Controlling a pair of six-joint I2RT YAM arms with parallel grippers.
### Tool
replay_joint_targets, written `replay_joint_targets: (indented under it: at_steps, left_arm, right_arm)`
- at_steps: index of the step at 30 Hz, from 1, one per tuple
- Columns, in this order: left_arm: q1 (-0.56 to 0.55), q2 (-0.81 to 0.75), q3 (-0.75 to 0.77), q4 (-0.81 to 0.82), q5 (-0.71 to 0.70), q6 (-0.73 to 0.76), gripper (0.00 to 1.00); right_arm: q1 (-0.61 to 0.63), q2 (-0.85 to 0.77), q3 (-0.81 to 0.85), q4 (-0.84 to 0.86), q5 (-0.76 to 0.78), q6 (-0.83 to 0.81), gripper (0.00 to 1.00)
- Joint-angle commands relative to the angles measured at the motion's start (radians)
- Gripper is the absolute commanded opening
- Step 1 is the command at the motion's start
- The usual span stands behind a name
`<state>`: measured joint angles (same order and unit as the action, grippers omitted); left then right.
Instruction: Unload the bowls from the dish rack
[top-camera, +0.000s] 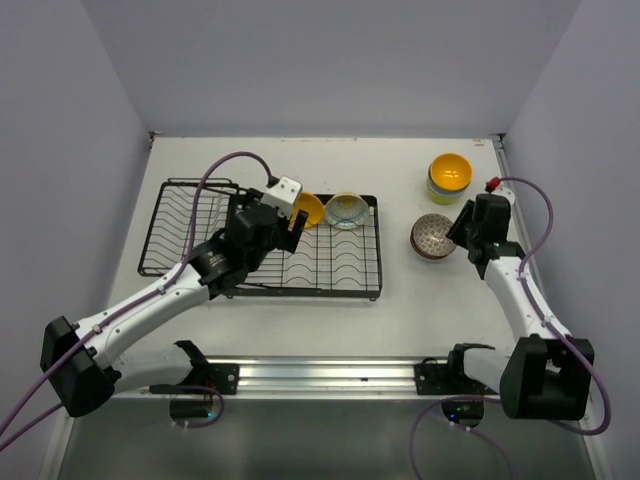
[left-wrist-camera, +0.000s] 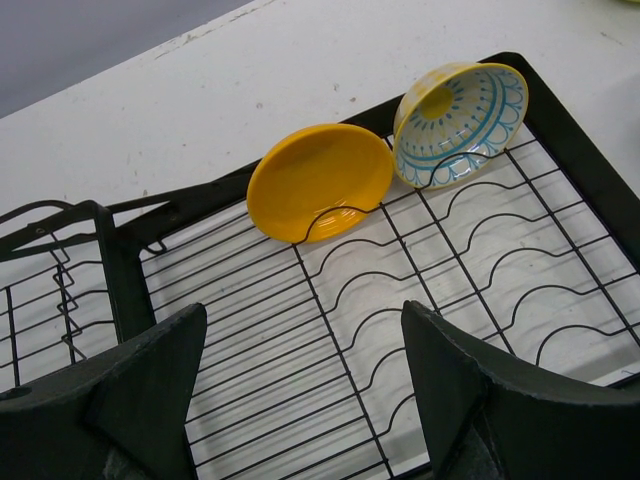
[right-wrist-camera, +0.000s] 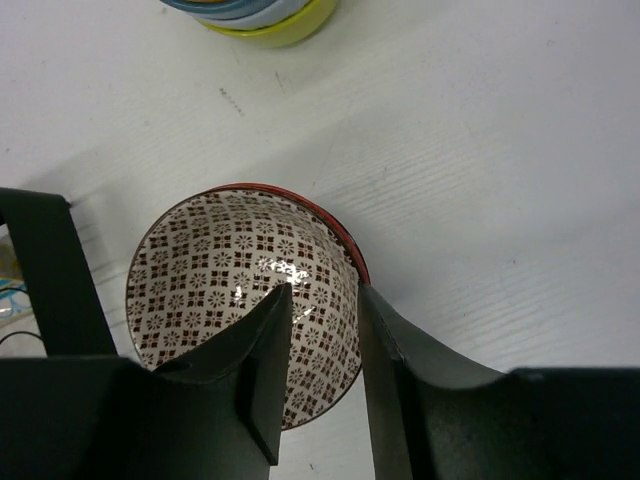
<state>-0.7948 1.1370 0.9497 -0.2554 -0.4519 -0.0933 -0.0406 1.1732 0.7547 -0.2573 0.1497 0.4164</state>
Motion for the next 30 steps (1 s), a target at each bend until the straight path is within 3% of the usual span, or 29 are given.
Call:
replay_joint_targets:
  at_steps: [1,7,13,22,30]
  left_arm:
    - [-0.006,0.004,-0.008,0.038,-0.004,0.026,0.82]
    - [-0.011,0.018,-0.034,0.07,-0.048,0.072,0.83]
    - [-0.011,0.062,-0.04,0.127,-0.024,0.132,0.84]
    - [-0.011,0.25,0.138,0.173,0.111,0.15,0.84]
    - [-0.009,0.51,0.343,0.222,0.151,0.23,0.85]
  right_arm:
    - [-0.004,-0.085,0.038,0.02,-0.038,0.01,0.38]
    - [-0.004,-0.161,-0.069,0.118,-0.137,-0.001,0.52]
    - [-0.002,-0.173,-0.124,0.161,-0.147,0.021,0.58]
    - [-0.004,-0.176,-0.163,0.224,-0.237,0.07,0.6]
    - [0.024,-0.199,-0.15,0.204,-0.194,0.062,0.61]
